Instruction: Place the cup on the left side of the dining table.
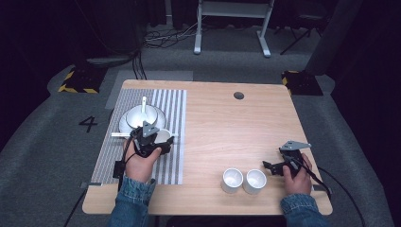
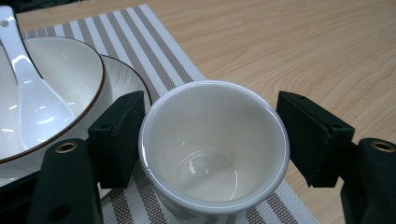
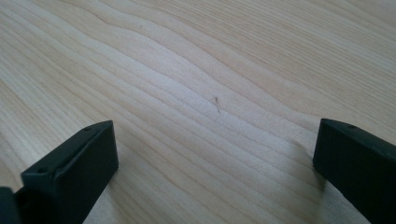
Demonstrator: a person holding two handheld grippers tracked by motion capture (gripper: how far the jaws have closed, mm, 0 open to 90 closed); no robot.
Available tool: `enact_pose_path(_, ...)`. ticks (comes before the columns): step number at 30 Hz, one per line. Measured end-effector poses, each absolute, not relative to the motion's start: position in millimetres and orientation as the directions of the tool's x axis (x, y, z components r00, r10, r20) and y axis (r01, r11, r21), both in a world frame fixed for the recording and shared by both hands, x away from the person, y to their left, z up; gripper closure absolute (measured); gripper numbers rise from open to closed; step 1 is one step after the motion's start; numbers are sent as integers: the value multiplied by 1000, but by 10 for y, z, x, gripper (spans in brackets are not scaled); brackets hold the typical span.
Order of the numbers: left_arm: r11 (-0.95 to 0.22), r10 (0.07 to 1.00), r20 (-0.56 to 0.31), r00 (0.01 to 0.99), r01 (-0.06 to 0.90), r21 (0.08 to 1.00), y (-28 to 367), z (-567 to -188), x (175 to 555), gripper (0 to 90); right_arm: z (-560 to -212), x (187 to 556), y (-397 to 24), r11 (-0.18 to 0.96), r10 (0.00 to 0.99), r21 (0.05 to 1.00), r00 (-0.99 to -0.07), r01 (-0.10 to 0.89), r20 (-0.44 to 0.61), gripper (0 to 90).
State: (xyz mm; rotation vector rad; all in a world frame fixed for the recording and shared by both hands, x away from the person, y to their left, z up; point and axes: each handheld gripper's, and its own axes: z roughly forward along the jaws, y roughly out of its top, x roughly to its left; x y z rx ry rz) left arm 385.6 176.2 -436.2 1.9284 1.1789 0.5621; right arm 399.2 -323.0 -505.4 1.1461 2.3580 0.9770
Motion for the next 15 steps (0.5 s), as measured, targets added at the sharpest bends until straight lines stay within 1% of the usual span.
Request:
enact_pose_path(3, -298, 880, 2, 475, 549, 780, 1750, -4447, 3895, 270, -5054, 3993, -3231, 438, 788, 709, -616, 553, -6, 2)
enact_pose_path(5, -307, 883, 11, 469, 559, 770, 1751, -4483, 3912, 269, -5054, 3993, -3231, 438, 788, 709, -616, 552, -6, 2)
enact_pose_path(15, -300, 882, -8, 472, 573, 762, 1764, -4561, 3943, 269, -5054, 3993, -3230, 438, 788, 709, -616, 552, -7, 2)
